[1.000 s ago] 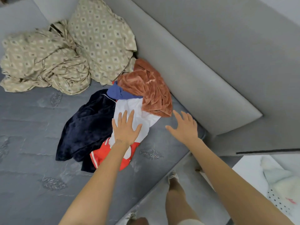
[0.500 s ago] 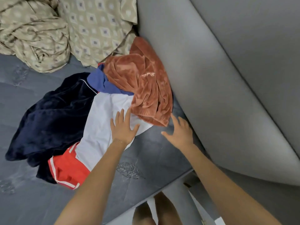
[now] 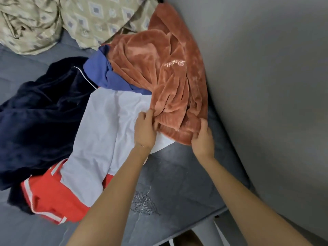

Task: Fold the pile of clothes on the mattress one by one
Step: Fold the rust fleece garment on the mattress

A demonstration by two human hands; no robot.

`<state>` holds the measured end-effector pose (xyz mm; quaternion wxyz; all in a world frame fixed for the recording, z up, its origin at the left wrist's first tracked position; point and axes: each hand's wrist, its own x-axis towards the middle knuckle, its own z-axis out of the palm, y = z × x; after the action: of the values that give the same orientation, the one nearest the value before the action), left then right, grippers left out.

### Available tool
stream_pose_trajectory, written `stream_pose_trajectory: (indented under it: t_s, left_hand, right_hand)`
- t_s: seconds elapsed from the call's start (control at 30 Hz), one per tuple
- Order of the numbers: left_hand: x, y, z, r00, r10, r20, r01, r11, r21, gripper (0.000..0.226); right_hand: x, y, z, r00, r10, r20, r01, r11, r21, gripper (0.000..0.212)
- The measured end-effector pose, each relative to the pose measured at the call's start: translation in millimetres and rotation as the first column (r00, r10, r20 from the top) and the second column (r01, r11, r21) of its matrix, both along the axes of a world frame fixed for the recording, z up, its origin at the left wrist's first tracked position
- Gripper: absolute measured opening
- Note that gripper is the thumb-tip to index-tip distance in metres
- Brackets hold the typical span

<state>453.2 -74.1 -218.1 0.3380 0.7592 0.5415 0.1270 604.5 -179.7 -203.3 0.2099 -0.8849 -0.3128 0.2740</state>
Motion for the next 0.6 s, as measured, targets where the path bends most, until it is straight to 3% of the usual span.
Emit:
stream_pose_trajectory:
  t_s: [0.1,0.3,0.43,0.6]
  left_hand:
    - [-10.3,-5.2,37.3,0.993,0.051,0.103,-0.055,0.998,0.033,0.013]
    - [-41.1,-41.8,134.5,0.954,0.197,0.224,-0.206,0.979,0.013,0.014]
    - [-76.4,-54.4,195.5,0.849,0.428,0.308,-0.447,0.895,-0.012,0.02]
    - [-145.2,-57.8,269.9,0.772,0.54,0.336,-0.594,0.801,0.076,0.02]
  right_hand:
    - [3.1,4.0,33.8,1.0,-0.015,-0.015,0.015,1.0,0.001,0.039]
    - [-46.0,36.4,131.1,0.984,-0.027,-0.176,0.049,0.991,0.121,0.029]
    - [-92.8,47.9,196.0,0.976,0.047,-0.211,0.0,0.976,0.22,0.026]
    - [-154.3,40.5,263.6,0.957,0.178,-0.227,-0.099,0.941,0.323,0.032]
